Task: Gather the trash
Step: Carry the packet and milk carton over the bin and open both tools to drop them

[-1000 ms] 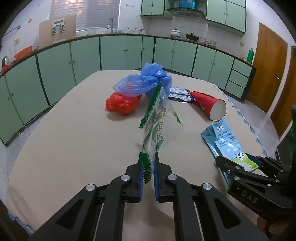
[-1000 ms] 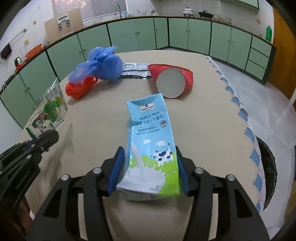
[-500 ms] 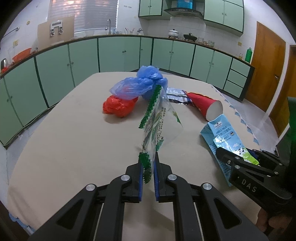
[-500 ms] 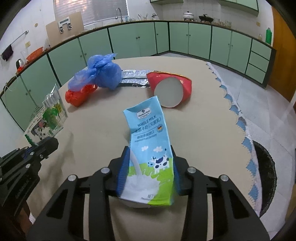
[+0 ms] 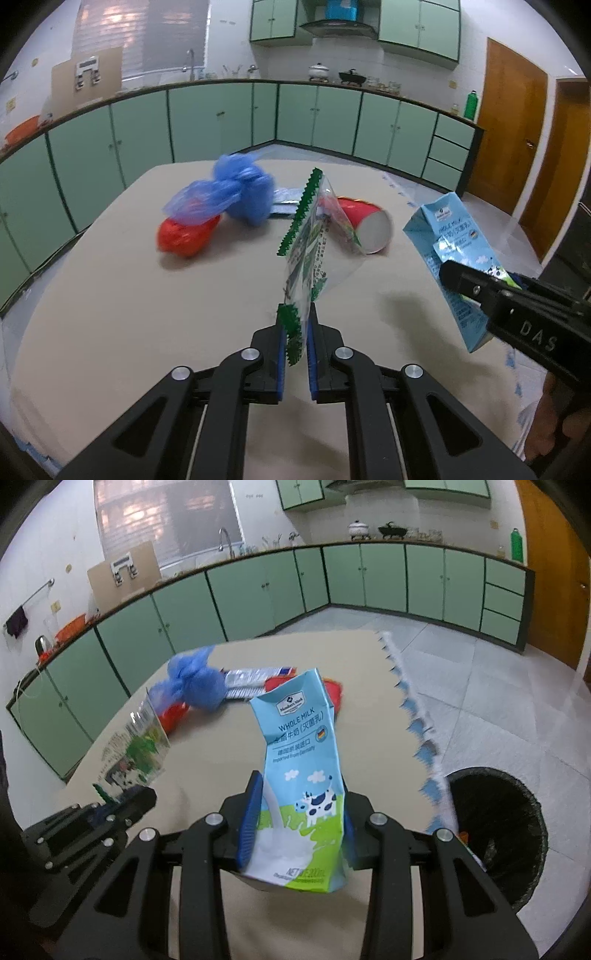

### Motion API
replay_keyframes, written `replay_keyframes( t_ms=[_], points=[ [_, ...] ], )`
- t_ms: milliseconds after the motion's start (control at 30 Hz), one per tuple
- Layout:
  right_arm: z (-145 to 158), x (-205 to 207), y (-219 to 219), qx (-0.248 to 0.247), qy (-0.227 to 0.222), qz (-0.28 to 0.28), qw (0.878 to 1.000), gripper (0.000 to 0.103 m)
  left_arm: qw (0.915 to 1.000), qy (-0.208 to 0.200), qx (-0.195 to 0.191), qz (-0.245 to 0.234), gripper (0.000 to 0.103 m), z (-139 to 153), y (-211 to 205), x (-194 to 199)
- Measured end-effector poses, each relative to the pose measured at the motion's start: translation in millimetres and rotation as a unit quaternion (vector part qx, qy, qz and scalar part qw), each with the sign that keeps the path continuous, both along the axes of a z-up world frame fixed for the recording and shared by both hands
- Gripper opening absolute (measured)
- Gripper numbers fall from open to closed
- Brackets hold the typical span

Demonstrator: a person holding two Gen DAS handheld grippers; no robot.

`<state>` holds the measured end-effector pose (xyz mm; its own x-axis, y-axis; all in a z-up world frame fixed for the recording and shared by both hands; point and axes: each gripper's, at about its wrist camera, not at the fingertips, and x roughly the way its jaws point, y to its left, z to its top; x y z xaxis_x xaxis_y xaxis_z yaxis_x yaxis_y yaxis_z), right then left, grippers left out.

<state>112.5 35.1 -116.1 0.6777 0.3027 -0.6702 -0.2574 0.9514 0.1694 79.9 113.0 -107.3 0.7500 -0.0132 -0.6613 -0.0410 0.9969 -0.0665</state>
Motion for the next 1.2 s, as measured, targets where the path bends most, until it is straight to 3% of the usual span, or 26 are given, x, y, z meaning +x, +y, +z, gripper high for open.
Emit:
replay_keyframes(
  t_ms=[400, 733, 933, 1200],
  points=[
    [22, -10, -85, -0.008, -0.026, -0.070, 0.997, 0.036, 0.9964, -0.023, -0.009, -0.081, 0.009, 18, -87, 27],
    [21, -20, -179, -0.026, -0.035, -0.146, 0.988, 0.036, 0.9855, -0.029, -0.023, -0.166, 0.009, 23, -195, 51],
    [3, -17, -231, -0.029, -0.024, -0.185, 0.982, 0.036, 0.9798, -0.017, -0.021, -0.198, 0.009, 12, -246, 69],
    [-34, -2, -269, -0.029, 0.011, -0.207, 0.978, 0.036, 0.9743, 0.019, -0.022, -0.223, 0.011, -10, -287, 94]
  ],
)
